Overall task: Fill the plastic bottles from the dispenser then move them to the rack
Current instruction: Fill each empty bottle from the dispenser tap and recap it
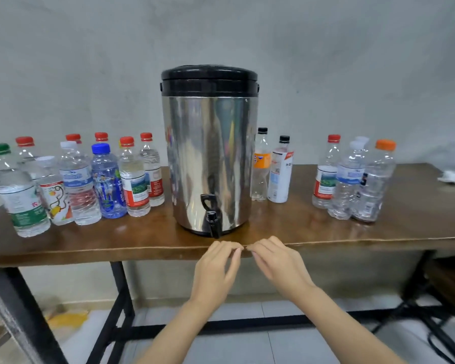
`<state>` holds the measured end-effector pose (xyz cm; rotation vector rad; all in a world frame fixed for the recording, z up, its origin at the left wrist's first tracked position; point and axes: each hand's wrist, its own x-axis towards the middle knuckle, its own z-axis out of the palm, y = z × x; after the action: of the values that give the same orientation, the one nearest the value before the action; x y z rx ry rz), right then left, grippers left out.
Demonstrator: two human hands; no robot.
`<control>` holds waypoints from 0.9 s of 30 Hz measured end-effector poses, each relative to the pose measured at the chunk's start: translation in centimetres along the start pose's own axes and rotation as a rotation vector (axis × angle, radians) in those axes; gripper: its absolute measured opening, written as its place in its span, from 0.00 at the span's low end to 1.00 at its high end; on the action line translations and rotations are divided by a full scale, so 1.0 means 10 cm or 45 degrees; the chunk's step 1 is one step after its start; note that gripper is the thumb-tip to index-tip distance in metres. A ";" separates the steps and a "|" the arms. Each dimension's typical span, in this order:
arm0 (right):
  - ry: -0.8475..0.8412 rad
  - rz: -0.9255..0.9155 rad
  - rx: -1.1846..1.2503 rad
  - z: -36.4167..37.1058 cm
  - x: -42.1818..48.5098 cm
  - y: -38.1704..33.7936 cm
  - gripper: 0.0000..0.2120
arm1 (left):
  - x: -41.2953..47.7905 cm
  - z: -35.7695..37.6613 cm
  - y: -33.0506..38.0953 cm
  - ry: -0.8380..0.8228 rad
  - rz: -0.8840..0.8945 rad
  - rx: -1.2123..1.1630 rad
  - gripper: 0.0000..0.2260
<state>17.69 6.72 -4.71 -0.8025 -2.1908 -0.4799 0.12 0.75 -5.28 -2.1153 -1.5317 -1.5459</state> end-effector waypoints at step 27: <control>0.308 1.142 -0.382 -0.70 0.79 1.96 0.36 | 1.10 1.54 0.10 -0.180 0.061 0.248 0.20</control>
<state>30.33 20.37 7.50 -1.6622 -1.3519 -0.4055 10.72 16.42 -3.83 -2.1715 -1.5896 -1.2014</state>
